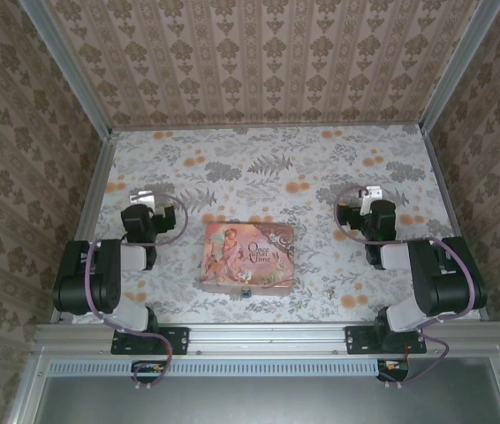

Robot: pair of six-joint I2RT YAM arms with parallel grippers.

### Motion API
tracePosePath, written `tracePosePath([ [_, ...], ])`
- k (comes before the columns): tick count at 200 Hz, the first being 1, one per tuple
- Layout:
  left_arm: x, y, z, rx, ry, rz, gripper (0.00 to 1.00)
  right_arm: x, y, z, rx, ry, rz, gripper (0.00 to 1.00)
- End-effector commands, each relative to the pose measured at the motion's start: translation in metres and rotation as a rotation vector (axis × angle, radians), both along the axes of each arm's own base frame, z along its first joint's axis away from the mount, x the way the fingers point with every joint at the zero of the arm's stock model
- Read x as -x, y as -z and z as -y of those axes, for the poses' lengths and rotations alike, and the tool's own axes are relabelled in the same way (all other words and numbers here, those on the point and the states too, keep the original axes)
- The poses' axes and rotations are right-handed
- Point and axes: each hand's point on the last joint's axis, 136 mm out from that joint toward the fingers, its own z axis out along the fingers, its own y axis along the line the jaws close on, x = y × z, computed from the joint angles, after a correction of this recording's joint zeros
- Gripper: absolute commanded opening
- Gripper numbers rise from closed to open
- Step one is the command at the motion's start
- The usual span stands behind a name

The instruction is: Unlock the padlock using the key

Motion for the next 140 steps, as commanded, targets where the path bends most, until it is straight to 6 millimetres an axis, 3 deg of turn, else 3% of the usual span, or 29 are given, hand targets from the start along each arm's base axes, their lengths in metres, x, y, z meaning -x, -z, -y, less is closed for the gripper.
tracePosePath([
  [1, -0.017, -0.026, 0.001, -0.035, 0.005, 0.096, 1.0, -0.017, -0.023, 0.003, -0.046, 0.013, 0.093, 1.0],
  [39, -0.016, -0.028, 0.001, -0.035, 0.005, 0.108, 1.0, -0.016, -0.029, 0.011, -0.054, 0.058, 0.106, 1.0],
  [63, -0.014, -0.044, -0.01, -0.033, -0.061, 0.082, 1.0, -0.009, -0.047, 0.027, -0.048, 0.154, 0.088, 1.0],
  [71, -0.014, -0.051, -0.011, -0.035, -0.065, 0.072, 1.0, -0.006, -0.064, 0.027, -0.059, 0.158, 0.097, 1.0],
  [109, -0.009, -0.091, -0.016, 0.026, -0.127, 0.043, 1.0, 0.009, -0.11, 0.009, -0.342, 0.15, 0.115, 1.0],
  [140, 0.002, -0.116, -0.001, 0.182, -0.171, -0.056, 0.99, 0.021, -0.131, -0.043, -0.584, -0.084, 0.072, 0.99],
])
